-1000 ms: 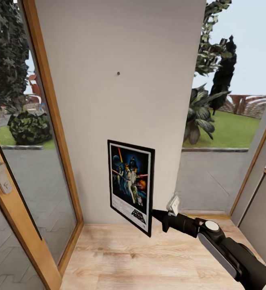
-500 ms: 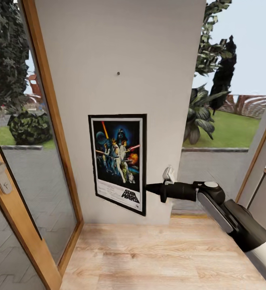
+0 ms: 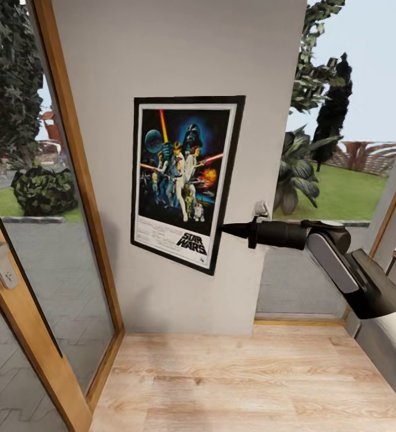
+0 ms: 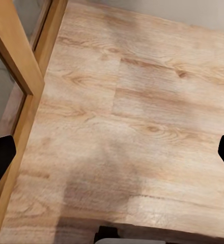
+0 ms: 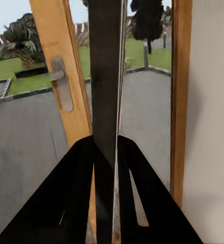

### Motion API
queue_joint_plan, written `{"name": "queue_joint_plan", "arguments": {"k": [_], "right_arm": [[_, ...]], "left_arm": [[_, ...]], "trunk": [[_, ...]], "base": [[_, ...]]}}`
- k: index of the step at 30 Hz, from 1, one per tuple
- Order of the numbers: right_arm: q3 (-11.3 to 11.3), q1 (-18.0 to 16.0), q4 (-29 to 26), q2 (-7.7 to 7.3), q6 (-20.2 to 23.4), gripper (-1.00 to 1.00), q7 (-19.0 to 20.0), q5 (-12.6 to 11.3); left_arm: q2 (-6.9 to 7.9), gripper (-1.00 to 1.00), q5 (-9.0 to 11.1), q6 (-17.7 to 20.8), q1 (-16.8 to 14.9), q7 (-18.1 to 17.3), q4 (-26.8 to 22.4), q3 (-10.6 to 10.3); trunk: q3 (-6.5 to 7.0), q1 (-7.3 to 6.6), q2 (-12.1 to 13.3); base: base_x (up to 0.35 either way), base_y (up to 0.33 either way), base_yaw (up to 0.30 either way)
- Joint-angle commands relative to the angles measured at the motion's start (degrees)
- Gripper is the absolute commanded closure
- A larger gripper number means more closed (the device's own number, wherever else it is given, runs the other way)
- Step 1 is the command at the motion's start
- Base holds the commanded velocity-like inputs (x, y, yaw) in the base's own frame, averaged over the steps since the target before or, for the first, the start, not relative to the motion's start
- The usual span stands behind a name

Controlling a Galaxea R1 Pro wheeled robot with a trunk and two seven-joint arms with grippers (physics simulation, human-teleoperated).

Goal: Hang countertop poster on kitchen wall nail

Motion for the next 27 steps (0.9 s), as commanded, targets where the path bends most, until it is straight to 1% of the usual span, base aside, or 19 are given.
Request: {"name": "queue_joint_plan", "arguments": {"k": [1,3,5,6,8,9,12,14,15,19,27], "right_arm": [[-0.14,-0.56,0.04,-0.04,0.64,1.0,-0.02,-0.74],[-0.42,-1.35,0.05,-0.04,1.5,1.0,0.01,-1.35],[-0.73,-2.7,0.04,-0.03,3.93,1.0,0.4,-1.96],[-0.78,-3.02,0.06,-0.03,4.36,1.0,0.76,-2.03],[-0.86,-3.51,0.06,-0.03,5.02,1.0,1.79,-2.11],[-0.91,-3.85,0.05,-0.03,5.45,1.0,2.93,-2.16],[-0.97,-4.26,0.08,-0.03,5.95,1.0,4.6,-2.16],[-0.99,-4.39,0.1,-0.03,6.07,1.0,5.02,-2.09],[-0.96,-5.04,0.17,-0.03,6.22,1.0,5.37,-2.0],[-1.0,-5.91,0.2,-0.11,6.28,1.0,5.45,-1.98],[-1.0,-6.12,-0.01,-0.18,6.2,1.0,5.56,-1.98]], "left_arm": [[-0.01,-1.0,0.3,0.0,0.02,-0.33,-0.03,0.09],[-0.01,-1.0,0.32,0.0,0.02,-0.34,-0.09,0.09],[-0.01,-1.0,0.32,0.0,0.02,-0.35,-0.23,0.09],[-0.01,-1.0,0.32,0.0,0.02,-0.35,-0.26,0.09],[-0.01,-1.0,0.33,0.0,0.02,-0.35,-0.29,0.09],[-0.01,-1.0,0.32,0.0,0.02,-0.34,-0.32,0.09],[-0.01,-1.0,0.33,0.0,0.02,-0.35,-0.38,0.09],[-0.01,-1.0,0.36,0.0,0.02,-0.38,-0.41,0.09],[-0.01,-1.0,0.36,0.0,0.02,-0.4,-0.44,0.09],[-0.01,-1.0,0.36,0.0,0.02,-0.42,-0.5,0.09],[-0.01,-1.0,0.37,0.0,0.02,-0.43,-0.52,0.09]], "trunk": [[-0.01,0.02,-0.03],[-0.01,0.02,-0.03],[-0.01,0.02,-0.03],[-0.01,0.02,-0.03],[-0.01,0.02,-0.03],[-0.01,0.02,-0.03],[-0.01,0.02,-0.03],[-0.01,0.02,-0.03],[-0.01,0.02,-0.03],[-0.01,0.02,-0.03],[-0.01,0.02,-0.03]], "base": [[0.0,0.0,0.0],[0.0,0.0,0.0],[0.0,0.0,0.0],[0.0,0.0,0.0],[0.0,0.0,0.0],[0.0,0.0,0.0],[0.0,0.0,0.0],[0.0,0.0,0.0],[0.0,0.0,0.0],[0.0,0.0,0.0],[0.0,0.0,0.0]]}}
